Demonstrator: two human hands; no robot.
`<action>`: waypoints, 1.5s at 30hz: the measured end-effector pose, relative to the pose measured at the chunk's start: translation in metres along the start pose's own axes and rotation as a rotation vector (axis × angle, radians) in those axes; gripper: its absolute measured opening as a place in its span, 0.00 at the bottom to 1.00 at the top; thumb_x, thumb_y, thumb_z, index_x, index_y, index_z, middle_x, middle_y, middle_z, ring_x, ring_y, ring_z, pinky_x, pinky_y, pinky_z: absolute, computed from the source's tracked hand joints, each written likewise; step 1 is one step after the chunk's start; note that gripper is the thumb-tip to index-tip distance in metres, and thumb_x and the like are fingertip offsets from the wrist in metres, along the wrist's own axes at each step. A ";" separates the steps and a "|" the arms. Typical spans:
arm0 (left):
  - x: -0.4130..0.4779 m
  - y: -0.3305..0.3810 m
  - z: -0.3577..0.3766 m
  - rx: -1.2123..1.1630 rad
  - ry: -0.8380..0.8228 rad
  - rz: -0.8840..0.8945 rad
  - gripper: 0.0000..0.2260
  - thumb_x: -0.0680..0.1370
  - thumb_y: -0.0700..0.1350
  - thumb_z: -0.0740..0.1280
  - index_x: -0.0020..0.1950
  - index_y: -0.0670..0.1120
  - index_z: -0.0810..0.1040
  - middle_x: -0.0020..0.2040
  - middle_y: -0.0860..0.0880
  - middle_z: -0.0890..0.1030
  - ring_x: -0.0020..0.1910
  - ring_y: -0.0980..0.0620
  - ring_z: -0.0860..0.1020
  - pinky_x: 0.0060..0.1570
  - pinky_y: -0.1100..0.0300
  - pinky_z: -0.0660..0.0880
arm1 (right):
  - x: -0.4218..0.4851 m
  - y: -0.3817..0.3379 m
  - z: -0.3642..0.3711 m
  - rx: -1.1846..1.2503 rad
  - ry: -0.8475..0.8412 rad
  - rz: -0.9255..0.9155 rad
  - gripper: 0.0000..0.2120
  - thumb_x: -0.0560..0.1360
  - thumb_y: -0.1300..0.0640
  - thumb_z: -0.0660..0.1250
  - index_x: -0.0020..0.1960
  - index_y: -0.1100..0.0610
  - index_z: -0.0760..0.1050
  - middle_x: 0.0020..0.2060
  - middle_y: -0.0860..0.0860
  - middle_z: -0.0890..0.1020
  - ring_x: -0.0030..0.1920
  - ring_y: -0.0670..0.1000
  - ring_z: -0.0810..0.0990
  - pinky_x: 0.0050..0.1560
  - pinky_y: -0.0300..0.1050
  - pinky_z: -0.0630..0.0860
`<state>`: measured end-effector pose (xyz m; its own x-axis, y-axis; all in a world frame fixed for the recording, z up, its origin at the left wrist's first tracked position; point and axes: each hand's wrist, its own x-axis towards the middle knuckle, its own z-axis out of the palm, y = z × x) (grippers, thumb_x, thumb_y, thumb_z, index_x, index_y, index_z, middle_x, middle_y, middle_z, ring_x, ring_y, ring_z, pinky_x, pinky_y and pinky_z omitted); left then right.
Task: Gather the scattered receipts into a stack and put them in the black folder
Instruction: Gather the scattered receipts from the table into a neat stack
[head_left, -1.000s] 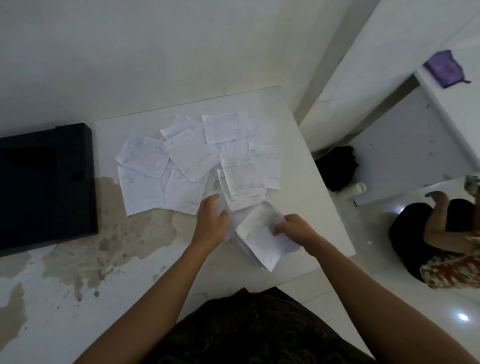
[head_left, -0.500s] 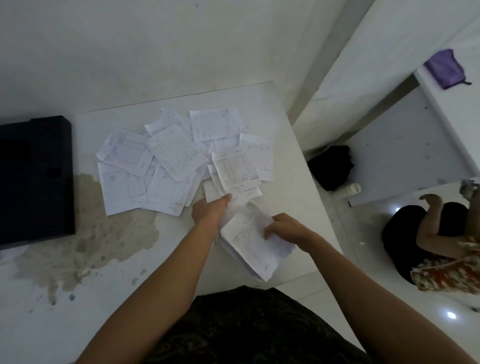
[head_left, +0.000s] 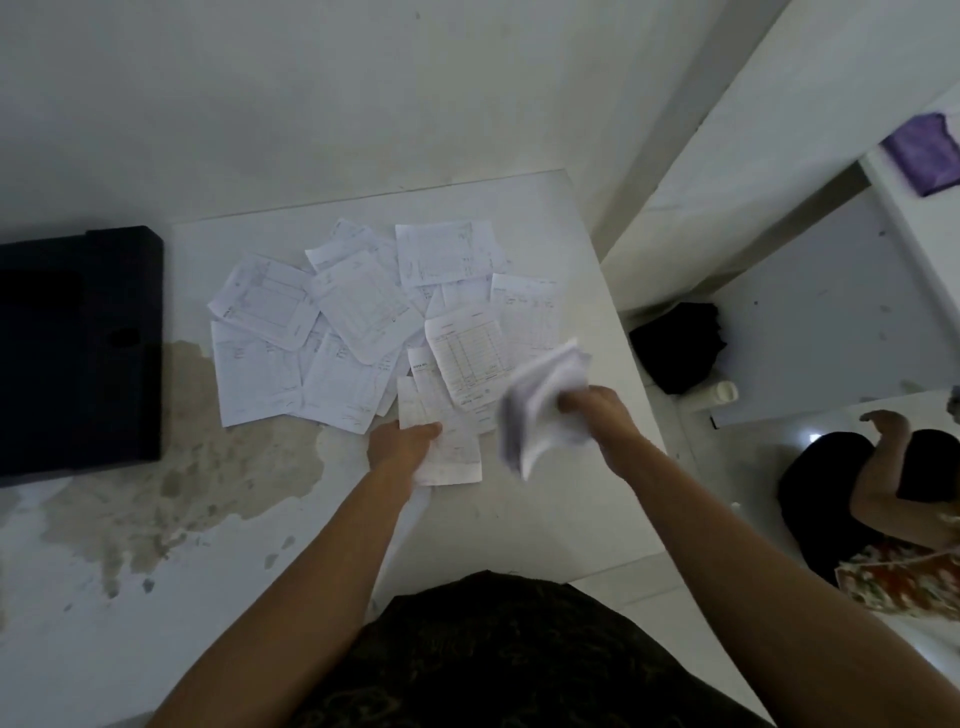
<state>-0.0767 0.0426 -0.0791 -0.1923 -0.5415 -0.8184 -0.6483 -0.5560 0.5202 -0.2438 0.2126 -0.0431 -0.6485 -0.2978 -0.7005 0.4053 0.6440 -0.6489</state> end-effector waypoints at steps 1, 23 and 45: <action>0.001 -0.002 -0.002 0.031 -0.005 0.008 0.17 0.71 0.41 0.75 0.58 0.39 0.80 0.56 0.42 0.82 0.47 0.46 0.79 0.47 0.56 0.75 | 0.009 -0.005 0.012 -0.066 0.061 -0.062 0.23 0.61 0.53 0.67 0.53 0.61 0.80 0.50 0.58 0.82 0.47 0.56 0.81 0.43 0.44 0.75; 0.011 -0.014 -0.013 -0.138 -0.101 -0.105 0.19 0.72 0.54 0.71 0.56 0.43 0.78 0.51 0.44 0.82 0.53 0.43 0.78 0.61 0.46 0.73 | 0.023 -0.024 0.081 -0.534 -0.164 -0.193 0.16 0.67 0.57 0.74 0.53 0.60 0.77 0.49 0.56 0.81 0.47 0.55 0.78 0.43 0.45 0.75; -0.051 0.004 -0.039 -0.287 -0.234 0.281 0.12 0.73 0.44 0.73 0.56 0.50 0.80 0.52 0.48 0.85 0.50 0.46 0.83 0.38 0.53 0.79 | -0.045 -0.041 0.076 0.034 -0.121 -0.360 0.12 0.80 0.57 0.58 0.58 0.56 0.78 0.50 0.50 0.83 0.51 0.52 0.81 0.51 0.45 0.77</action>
<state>-0.0406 0.0432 -0.0257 -0.5141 -0.5577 -0.6517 -0.3234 -0.5777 0.7494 -0.1820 0.1456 -0.0074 -0.6731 -0.5834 -0.4545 0.1877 0.4597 -0.8680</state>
